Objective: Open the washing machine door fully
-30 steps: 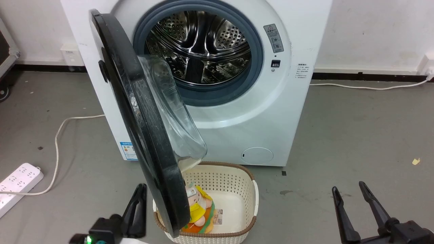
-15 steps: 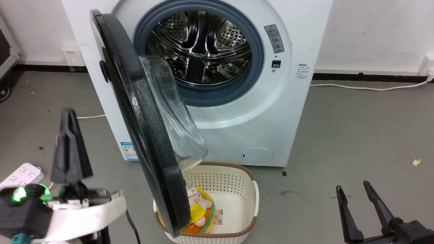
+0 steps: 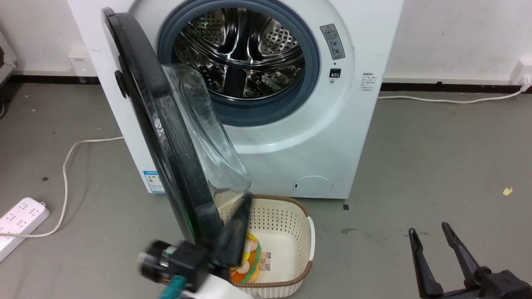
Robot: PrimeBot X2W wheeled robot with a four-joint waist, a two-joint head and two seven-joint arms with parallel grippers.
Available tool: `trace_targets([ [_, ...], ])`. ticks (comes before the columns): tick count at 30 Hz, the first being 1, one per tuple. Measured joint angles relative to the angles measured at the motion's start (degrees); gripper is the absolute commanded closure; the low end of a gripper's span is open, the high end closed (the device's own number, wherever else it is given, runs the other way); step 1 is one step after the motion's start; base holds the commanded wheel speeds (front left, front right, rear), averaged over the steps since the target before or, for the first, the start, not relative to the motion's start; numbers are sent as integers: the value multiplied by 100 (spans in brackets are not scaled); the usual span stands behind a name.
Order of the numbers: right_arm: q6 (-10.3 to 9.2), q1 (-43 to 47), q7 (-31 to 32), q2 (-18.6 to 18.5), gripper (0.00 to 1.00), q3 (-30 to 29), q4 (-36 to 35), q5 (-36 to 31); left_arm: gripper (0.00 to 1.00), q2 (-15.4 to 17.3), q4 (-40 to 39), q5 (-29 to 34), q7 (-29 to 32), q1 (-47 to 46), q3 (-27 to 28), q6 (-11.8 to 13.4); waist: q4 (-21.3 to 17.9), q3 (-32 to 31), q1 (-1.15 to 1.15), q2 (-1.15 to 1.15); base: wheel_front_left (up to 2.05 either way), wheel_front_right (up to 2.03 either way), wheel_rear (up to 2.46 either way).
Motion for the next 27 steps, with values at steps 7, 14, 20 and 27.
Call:
trace_targets([
  [7,0,-20,0,4,0,-3,22,55,100,-3,1059,-155,229,12,-232,30,15,125,1,0,0,0,0],
  [14,0,-16,1,5,0,-46,54,102,100,23,1716,-136,118,-203,-93,197,258,145,0,0,0,0,0],
  [20,0,-5,0,10,0,-26,76,101,100,13,1916,-178,16,-259,-99,209,672,102,0,0,0,0,0],
  [27,0,11,0,14,0,40,82,120,100,189,1967,-154,24,-269,14,330,1334,41,0,0,0,0,0],
])
